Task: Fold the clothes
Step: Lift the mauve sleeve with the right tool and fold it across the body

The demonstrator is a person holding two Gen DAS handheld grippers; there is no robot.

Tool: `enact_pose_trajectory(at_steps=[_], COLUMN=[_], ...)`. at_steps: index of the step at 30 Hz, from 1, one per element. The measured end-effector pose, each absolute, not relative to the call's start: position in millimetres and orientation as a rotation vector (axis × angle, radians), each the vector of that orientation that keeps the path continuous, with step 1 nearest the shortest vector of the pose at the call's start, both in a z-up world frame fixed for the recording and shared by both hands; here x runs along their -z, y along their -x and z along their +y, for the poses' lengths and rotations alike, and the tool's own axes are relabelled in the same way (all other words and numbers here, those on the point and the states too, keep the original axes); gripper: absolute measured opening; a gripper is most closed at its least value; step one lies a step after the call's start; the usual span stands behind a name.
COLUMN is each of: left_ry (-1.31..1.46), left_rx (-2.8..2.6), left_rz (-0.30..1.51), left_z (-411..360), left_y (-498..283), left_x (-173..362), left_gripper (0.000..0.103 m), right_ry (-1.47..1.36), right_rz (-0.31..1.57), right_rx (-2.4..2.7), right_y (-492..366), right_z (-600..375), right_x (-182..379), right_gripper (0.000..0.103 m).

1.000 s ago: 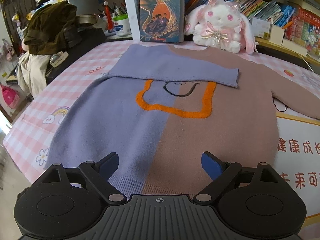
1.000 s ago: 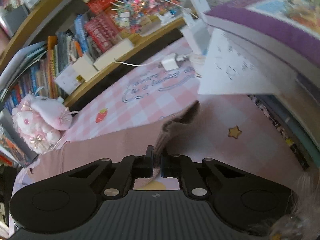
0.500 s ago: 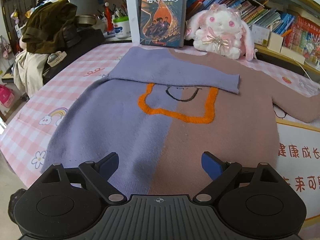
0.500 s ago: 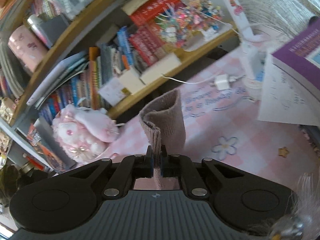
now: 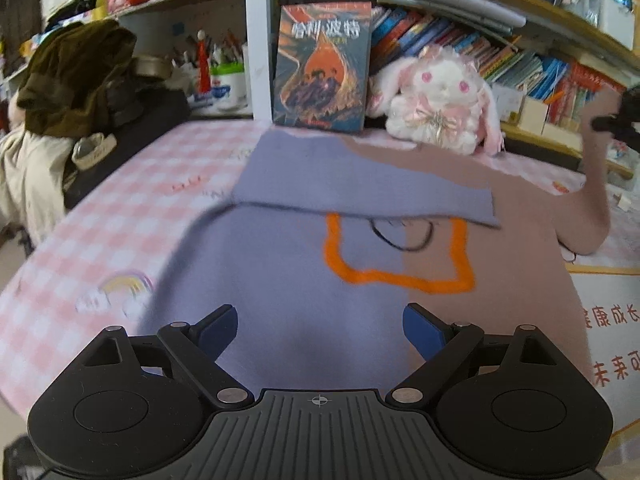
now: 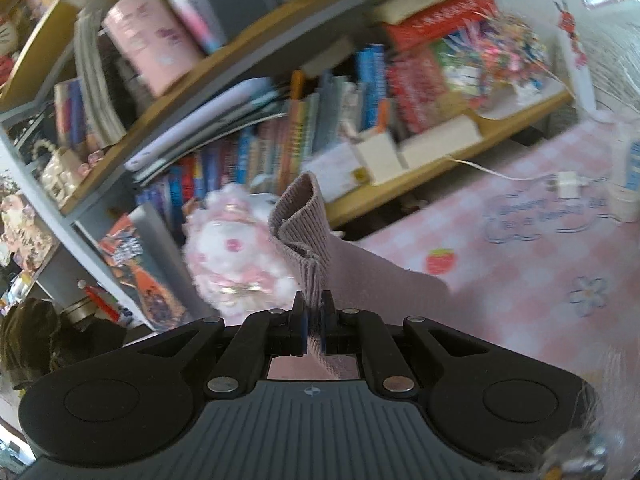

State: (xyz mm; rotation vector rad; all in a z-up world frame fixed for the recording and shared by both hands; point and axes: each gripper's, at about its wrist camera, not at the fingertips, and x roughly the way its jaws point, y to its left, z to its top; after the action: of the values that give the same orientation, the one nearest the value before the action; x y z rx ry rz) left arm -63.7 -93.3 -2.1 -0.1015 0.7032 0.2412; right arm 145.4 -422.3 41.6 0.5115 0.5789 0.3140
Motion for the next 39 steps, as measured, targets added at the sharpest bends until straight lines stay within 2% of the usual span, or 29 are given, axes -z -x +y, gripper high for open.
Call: enact_pose_trajectory(at_steps=[6, 13, 23, 27, 31, 33, 34, 35, 39], left_ry=[0.093, 0.095, 0.113, 0.121, 0.12, 0.115, 0.112, 0.111, 0.106], left_rx=[-0.188, -0.194, -0.237, -0.241, -0.224, -0.207, -0.198, -0.191, -0.162], left_rz=[0.665, 0.642, 0.636, 0.641, 0.645, 0.644, 0.643, 0.64, 0.63], left_z=[-39, 12, 65, 76, 78, 76, 76, 75, 71], left_y=[73, 86, 104, 106, 103, 101, 100, 98, 92], left_x=[-3, -5, -4, -2, -1, 0, 0, -1, -1], left_gripper=[0.092, 0.092, 0.092, 0.092, 0.092, 0.092, 0.092, 0.092, 0.092], right_ry=[-0.475, -0.438, -0.332, -0.286, -0.247, -0.242, -0.239, -0.236, -0.213], right_rz=[0.544, 0.562, 0.643, 0.73, 0.796, 0.818, 0.821, 0.823, 0.804], right_rx=[-0.354, -0.42, -0.46, -0.453, -0.45, -0.46, -0.474, -0.489, -0.542], right_y=[-140, -137, -137, -140, -139, -138, -136, -133, -120], right_z=[-343, -245, -145, -125, -113, -109, -107, -106, -109], right_x=[-68, -70, -45, -22, -3, 2, 2, 2, -8], right_gripper=[0.005, 0.005, 0.005, 0.006, 0.012, 0.022, 0.036, 0.045, 0.053])
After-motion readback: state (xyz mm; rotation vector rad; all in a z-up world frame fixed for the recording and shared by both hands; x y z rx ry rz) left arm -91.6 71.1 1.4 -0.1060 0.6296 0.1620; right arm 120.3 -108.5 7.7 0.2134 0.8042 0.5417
